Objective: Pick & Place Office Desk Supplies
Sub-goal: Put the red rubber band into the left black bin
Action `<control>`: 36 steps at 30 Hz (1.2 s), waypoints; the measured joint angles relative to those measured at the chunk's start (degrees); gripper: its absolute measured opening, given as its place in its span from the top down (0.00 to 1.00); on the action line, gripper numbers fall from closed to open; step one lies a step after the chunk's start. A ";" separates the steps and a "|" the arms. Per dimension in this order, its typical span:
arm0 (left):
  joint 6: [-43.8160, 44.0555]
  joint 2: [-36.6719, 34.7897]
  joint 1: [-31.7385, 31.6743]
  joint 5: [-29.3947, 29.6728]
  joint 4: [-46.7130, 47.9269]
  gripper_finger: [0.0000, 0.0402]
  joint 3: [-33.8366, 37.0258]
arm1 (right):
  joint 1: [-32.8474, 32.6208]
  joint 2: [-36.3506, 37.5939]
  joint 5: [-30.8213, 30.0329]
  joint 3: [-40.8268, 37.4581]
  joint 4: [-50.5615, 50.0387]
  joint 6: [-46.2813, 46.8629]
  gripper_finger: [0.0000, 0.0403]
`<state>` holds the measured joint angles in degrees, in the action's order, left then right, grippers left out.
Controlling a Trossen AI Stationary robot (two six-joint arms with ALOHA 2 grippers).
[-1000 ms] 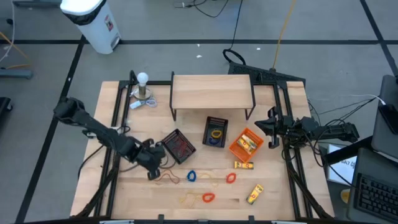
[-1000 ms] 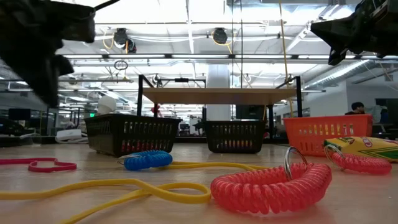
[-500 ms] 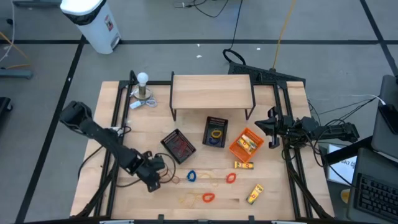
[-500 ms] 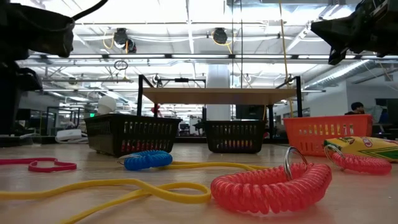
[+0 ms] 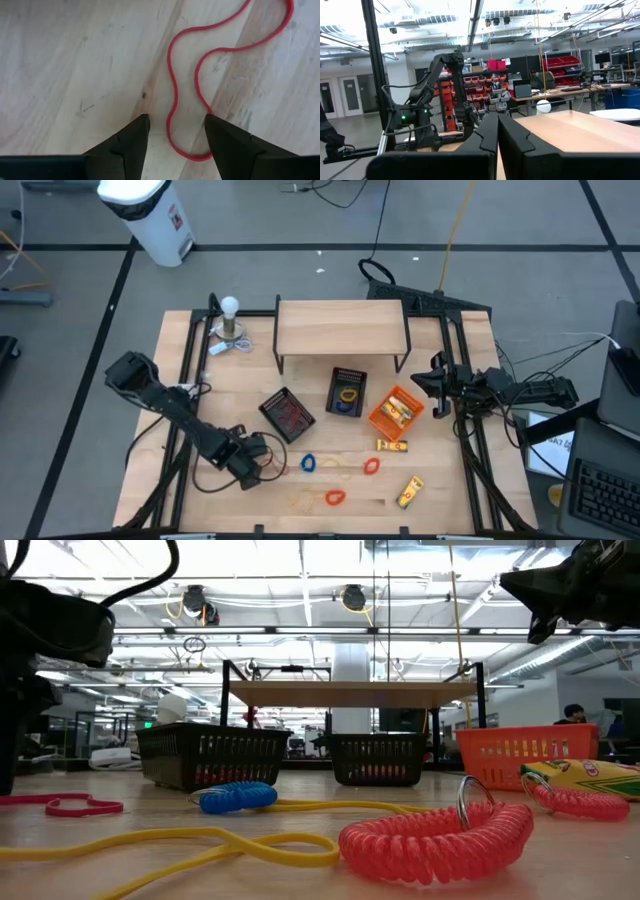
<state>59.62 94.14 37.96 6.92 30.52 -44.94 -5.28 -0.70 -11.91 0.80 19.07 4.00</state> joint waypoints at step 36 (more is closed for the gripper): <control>-11.16 -21.00 1.30 18.40 18.53 1.00 -13.56 | -0.02 -0.21 0.08 0.00 -1.82 2.44 1.00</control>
<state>48.46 73.14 39.26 25.32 49.06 -58.50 -5.30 -0.91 -11.84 0.80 17.25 6.44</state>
